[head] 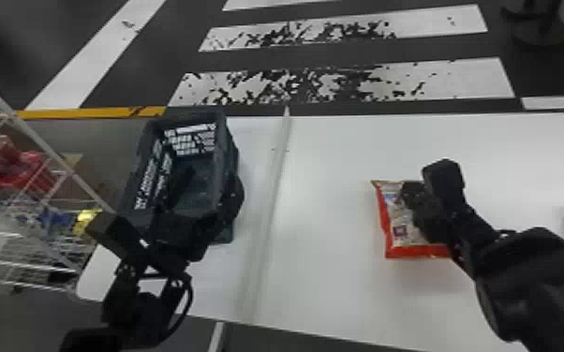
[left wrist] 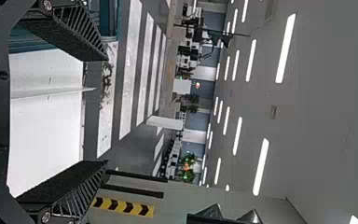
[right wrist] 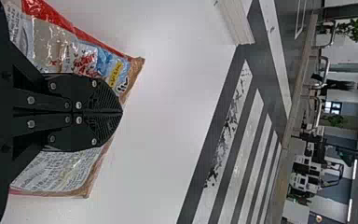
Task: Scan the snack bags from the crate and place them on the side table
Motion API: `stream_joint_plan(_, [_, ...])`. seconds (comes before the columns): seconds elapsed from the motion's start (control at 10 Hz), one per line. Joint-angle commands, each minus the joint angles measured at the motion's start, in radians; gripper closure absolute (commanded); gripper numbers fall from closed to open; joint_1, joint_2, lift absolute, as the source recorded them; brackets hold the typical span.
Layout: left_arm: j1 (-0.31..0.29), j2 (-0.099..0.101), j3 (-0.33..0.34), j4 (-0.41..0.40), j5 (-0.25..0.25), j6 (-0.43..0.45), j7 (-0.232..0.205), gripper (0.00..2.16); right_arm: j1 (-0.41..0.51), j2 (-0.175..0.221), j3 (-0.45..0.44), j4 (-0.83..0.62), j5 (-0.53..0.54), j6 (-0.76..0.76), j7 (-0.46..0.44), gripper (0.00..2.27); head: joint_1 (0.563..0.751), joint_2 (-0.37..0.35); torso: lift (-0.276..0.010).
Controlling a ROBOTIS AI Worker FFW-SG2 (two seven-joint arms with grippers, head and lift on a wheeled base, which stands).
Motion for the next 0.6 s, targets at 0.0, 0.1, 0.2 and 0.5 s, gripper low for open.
stream_joint_plan(0.0, [-0.005,0.002,-0.004,0.008,0.0,-0.001,0.0,0.09,-0.012,0.005,0.001,0.072,0.0,-0.039,0.003,2.24,0.695,0.22,-0.081])
stream_joint_plan(0.1, [-0.01,0.0,-0.01,0.01,0.0,-0.001,0.0,0.09,-0.014,0.005,0.001,0.088,0.0,-0.042,0.006,2.24,0.695,0.216,-0.081])
stream_joint_plan(0.2, [-0.011,0.0,-0.019,0.011,0.0,-0.001,-0.002,0.09,-0.014,0.005,-0.004,0.091,0.0,-0.042,0.011,2.24,0.695,0.215,-0.081])
stream_joint_plan(0.5, [-0.011,0.003,-0.022,0.013,0.0,-0.001,-0.002,0.09,0.072,-0.003,-0.063,-0.13,-0.014,0.007,0.034,2.24,0.695,0.198,-0.081])
